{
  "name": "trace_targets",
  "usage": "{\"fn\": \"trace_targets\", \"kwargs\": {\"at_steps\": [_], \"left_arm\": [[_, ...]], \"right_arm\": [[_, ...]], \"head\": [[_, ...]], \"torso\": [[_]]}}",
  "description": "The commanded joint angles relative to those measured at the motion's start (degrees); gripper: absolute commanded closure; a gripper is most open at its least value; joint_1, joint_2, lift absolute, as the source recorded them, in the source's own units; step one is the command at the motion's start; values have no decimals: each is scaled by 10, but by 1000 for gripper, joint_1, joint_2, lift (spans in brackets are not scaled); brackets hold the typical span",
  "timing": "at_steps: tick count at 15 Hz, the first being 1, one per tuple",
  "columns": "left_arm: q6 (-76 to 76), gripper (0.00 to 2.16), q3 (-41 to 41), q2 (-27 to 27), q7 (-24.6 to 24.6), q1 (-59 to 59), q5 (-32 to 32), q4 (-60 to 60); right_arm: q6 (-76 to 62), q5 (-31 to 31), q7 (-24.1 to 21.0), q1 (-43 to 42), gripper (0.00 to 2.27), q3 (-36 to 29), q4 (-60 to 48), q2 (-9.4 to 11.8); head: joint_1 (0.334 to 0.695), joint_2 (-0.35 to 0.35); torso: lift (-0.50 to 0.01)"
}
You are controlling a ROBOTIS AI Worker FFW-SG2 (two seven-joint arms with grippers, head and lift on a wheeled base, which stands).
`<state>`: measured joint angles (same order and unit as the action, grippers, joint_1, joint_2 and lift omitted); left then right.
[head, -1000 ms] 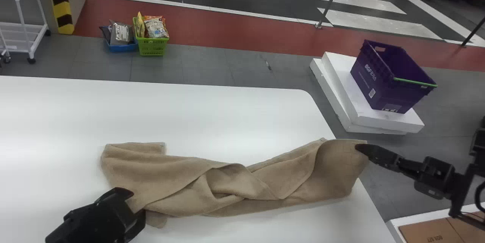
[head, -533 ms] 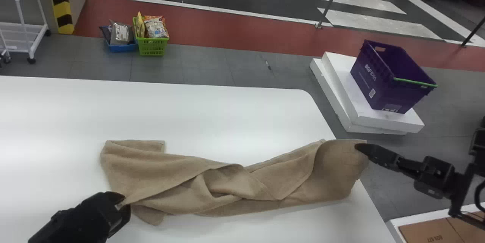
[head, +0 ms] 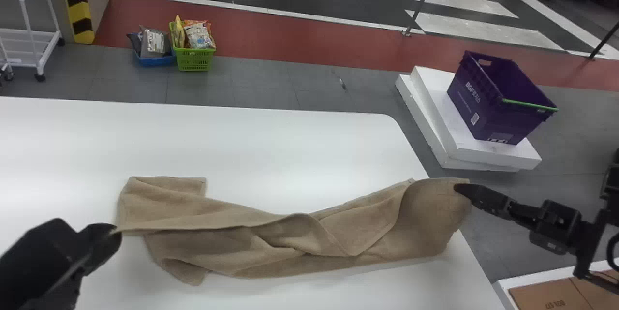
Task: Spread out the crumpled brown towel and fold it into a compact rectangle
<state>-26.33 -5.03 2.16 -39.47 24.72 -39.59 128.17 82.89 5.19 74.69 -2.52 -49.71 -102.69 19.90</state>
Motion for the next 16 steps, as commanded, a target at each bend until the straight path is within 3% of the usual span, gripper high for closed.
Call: {"fn": "trace_targets", "kwargs": {"at_steps": [1,5,9,16], "left_arm": [[0,1878,62,-3,-13,3,48,26],[14,1878,157,-6,-28,-4,108,20],[58,1878,219,-6,-45,-23,125,-20],[58,1878,300,-21,-77,-26,185,35]], "right_arm": [[0,1,1,3,1261,-1,-1,0],[4,1,4,13,1261,0,-15,-8],[9,-1,14,35,1261,10,-64,-28],[30,2,3,3,1261,0,-73,-25]], "head": [[695,-350],[695,-346],[695,-247],[695,-169]], "torso": [[-127],[-127],[-127],[-127]]}}
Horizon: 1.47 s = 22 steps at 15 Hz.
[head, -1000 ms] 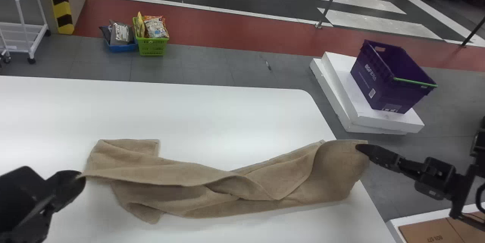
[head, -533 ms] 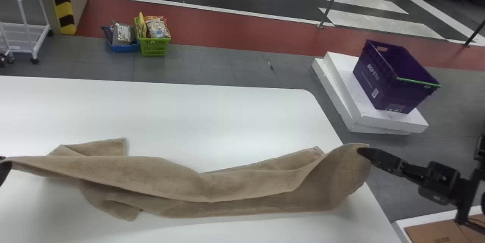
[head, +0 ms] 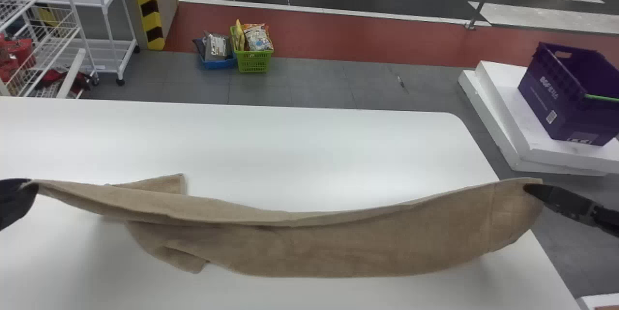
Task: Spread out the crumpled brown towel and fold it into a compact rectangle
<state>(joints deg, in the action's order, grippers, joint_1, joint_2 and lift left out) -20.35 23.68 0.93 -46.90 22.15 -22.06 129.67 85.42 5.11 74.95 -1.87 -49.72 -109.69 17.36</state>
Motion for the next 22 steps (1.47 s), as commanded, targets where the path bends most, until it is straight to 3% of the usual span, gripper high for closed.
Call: {"fn": "trace_targets", "kwargs": {"at_steps": [1,3,6,13,18,19,22], "left_arm": [[-5,1878,18,-11,-14,0,25,31],[-26,1878,4,-11,-17,1,34,59],[-77,1878,-45,-11,-14,0,27,86],[-285,1878,-159,-11,-12,-177,-69,58],[-364,1878,-235,-11,11,-304,-158,-21],[-373,1878,-240,-11,16,-325,-166,-36],[-404,1878,-242,-11,27,-378,-166,-70]], "right_arm": [[7,17,-6,-5,1261,0,-9,-2],[16,59,-24,-7,1261,11,-28,-12],[47,75,-37,-23,1261,46,-84,-43],[47,66,-117,-137,1261,123,-58,-47],[47,44,-143,-245,1261,142,21,-40],[47,38,-145,-264,1261,142,38,-37],[47,21,-146,-306,1261,154,90,-21]], "head": [[695,-163],[695,-160],[695,-138],[695,-109],[600,-108],[568,-112],[521,-114]], "torso": [[-127],[-127],[-127],[-127],[-127],[-127],[-127]]}}
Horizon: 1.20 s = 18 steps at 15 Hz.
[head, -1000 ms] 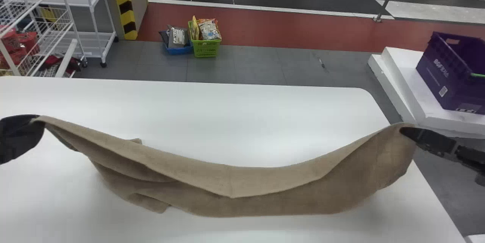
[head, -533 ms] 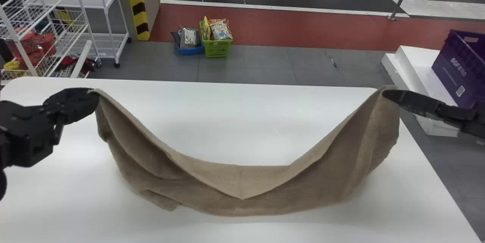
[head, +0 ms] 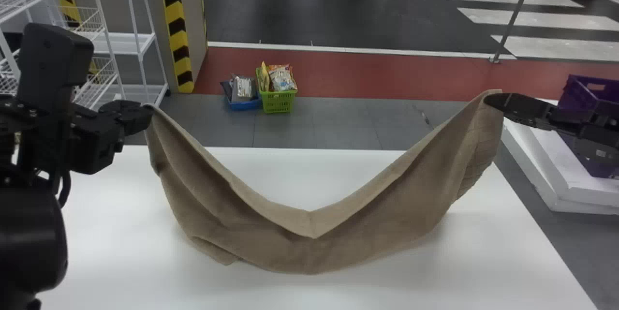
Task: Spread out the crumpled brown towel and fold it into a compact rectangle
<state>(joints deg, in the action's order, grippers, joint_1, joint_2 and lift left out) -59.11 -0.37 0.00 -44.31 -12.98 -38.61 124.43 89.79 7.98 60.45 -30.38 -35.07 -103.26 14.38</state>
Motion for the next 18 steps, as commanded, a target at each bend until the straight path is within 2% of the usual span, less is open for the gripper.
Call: {"fn": "trace_targets", "kwargs": {"at_steps": [1,7,11,16,18], "left_arm": [[-22,1878,-2,-1,5,-47,-1,-31],[-61,1878,-2,-1,19,-147,-4,-96],[-62,1878,6,-1,24,-179,-5,-132],[-59,1878,2,-1,47,-210,-4,-176],[-61,1878,14,-1,42,-204,-2,-170]], "right_arm": [[3,-12,-2,-36,1261,10,41,12],[-23,-28,-9,-142,1261,23,132,23],[-79,-50,-14,-163,1261,28,178,33],[-174,-51,-31,-205,1261,43,264,55],[-178,-38,-30,-195,1261,40,269,57]], "head": [[512,-114],[418,-106],[364,-106],[355,-117],[342,-122]], "torso": [[-127],[-127],[-127],[-127],[-127]]}}
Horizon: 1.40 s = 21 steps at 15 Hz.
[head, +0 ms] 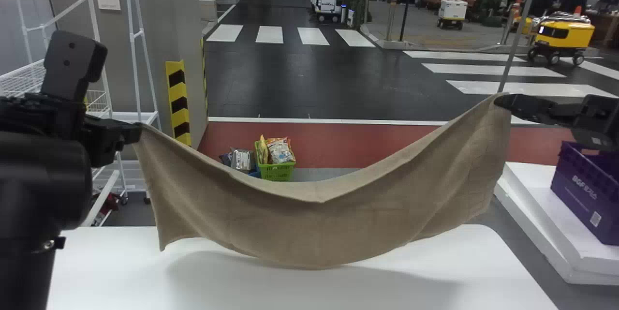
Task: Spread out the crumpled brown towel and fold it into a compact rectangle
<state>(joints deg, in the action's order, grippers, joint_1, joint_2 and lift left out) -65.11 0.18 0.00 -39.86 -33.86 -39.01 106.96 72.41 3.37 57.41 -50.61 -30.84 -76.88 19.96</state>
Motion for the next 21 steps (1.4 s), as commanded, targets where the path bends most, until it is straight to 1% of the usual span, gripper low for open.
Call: {"fn": "trace_targets", "kwargs": {"at_steps": [1,2,4,6,7,8,10,12,13,14,15,18,19,21], "left_arm": [[1,1878,12,-1,-4,21,7,13],[6,1878,24,-1,-8,53,9,39],[24,1878,43,-1,-14,123,23,91],[73,1878,73,-1,-20,201,38,140],[80,1878,86,-1,-23,228,47,156],[96,1878,98,-1,-25,259,59,176],[145,1878,127,-1,-32,334,80,217],[224,1878,162,-1,-36,404,107,233],[251,1878,182,-1,-37,430,125,234],[272,1878,201,-1,-39,449,140,233],[298,1878,216,-1,-45,467,148,232],[386,1878,260,-1,-76,501,161,214],[405,1878,267,-1,-78,513,164,203],[455,1878,285,15,-79,530,171,176]], "right_arm": [[-4,23,7,32,1261,-3,-2,2],[-2,39,13,69,1261,-3,-25,7],[5,66,23,146,1261,-3,-70,15],[3,91,39,239,1261,-5,-128,15],[3,95,47,271,1261,-8,-146,15],[3,102,56,300,1261,-12,-162,15],[10,124,66,361,1261,-28,-200,13],[3,124,88,426,1261,-26,-231,8],[-4,124,91,451,1261,-26,-238,3],[-11,124,97,469,1261,-28,-248,-3],[-14,124,104,482,1261,-30,-251,-10],[-42,124,112,524,1261,-34,-259,-13],[-46,122,112,532,1261,-41,-259,-14],[-62,112,122,545,1261,-47,-258,-19]], "head": [[336,-123],[334,-122],[384,-113],[433,-109],[464,-105],[522,-94],[571,-84],[620,-76],[674,-63],[695,-54],[695,-44],[695,-9],[695,-3],[695,3]], "torso": [[-127],[-127],[-127],[-127],[-127],[-127],[-127],[-127],[-127],[-127],[-127],[-127],[-127],[-127]]}}
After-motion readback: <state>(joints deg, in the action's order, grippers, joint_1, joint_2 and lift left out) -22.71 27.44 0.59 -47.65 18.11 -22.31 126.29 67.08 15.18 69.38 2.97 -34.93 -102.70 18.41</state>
